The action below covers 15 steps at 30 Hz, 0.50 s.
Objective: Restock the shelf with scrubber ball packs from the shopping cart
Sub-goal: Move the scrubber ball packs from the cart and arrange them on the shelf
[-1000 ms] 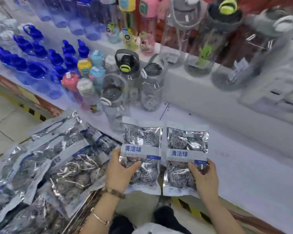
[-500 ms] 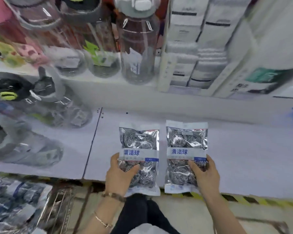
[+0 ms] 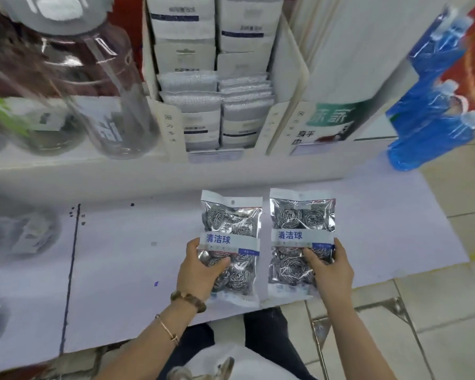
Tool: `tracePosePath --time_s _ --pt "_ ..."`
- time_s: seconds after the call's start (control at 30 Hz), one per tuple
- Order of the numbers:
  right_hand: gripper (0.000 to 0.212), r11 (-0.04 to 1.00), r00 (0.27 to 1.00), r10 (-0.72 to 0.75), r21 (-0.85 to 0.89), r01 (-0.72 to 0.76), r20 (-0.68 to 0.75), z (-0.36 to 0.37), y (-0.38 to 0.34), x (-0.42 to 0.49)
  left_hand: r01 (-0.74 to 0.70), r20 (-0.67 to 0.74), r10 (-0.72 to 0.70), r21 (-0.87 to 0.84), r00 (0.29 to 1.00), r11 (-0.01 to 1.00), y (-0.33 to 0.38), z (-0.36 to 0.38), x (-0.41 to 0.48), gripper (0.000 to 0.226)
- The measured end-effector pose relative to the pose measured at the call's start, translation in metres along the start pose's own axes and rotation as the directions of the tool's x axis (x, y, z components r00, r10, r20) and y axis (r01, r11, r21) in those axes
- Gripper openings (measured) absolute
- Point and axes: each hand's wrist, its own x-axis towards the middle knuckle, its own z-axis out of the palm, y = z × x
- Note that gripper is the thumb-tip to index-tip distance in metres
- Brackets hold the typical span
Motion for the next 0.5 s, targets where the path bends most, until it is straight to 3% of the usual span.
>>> tracePosePath --time_s 0.13,0.5 --pt "0.085 0.998 0.999 0.036 -0.045 -0.035 0.024 -0.017 0.011 0.042 0.018 0.019 -0.018 -0.003 1.000 1.000 0.011 0.044 0.013 0.062" --pt "0.078 0.988 0.970 0.044 -0.152 -0.008 0.237 -0.078 0.057 0.186 0.188 -0.115 -0.199 -0.098 0.973 0.977 0.046 0.197 0.028 0.070"
